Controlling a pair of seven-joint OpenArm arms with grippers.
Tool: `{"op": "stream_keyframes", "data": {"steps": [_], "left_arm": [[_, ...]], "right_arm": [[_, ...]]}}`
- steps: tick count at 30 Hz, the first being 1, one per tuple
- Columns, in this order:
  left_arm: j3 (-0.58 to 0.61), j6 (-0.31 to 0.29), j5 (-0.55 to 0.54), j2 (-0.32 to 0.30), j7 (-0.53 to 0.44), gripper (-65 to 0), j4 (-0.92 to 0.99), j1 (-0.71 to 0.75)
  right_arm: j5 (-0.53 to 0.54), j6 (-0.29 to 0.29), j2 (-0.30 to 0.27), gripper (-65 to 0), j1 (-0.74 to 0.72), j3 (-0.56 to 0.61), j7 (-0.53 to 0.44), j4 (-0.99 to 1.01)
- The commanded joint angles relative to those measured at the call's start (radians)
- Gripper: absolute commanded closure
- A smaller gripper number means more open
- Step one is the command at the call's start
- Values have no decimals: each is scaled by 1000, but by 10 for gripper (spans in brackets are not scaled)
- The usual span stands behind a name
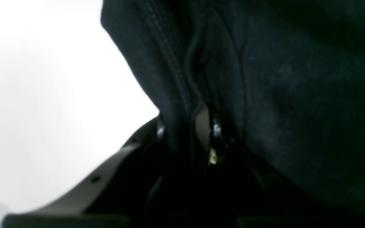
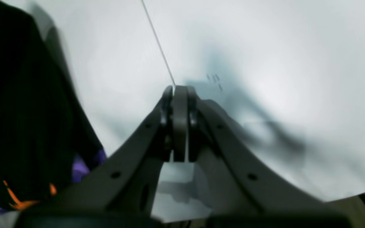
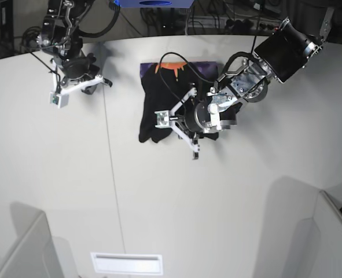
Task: Fold the T-shirt properly
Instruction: 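Rotate and straighten the folded shirt square with the left gripper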
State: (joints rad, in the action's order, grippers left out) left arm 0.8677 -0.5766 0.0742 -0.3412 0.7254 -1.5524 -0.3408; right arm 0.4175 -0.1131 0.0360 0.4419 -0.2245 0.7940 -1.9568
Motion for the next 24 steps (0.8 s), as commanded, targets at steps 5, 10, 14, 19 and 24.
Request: {"op": "stream_keyframes", "data": {"steps": [5, 10, 14, 19, 24], "left_arm": [[48, 5, -1, 32, -14, 0, 36, -42], [29, 5, 5, 43, -14, 0, 48, -37], [28, 5, 2, 43, -11, 0, 48, -36], [21, 5, 5, 37, -11, 0, 48, -36], [20, 5, 6, 37, -10, 0, 48, -48]], "right_arm": [[8, 2, -3, 0, -2, -2, -17, -16], [5, 2, -6, 0, 8, -2, -18, -14], [7, 3, -8, 0, 11, -2, -18, -16], [7, 5, -9, 0, 13, 1, -18, -16], [7, 6, -9, 0, 15, 7, -12, -16]]}}
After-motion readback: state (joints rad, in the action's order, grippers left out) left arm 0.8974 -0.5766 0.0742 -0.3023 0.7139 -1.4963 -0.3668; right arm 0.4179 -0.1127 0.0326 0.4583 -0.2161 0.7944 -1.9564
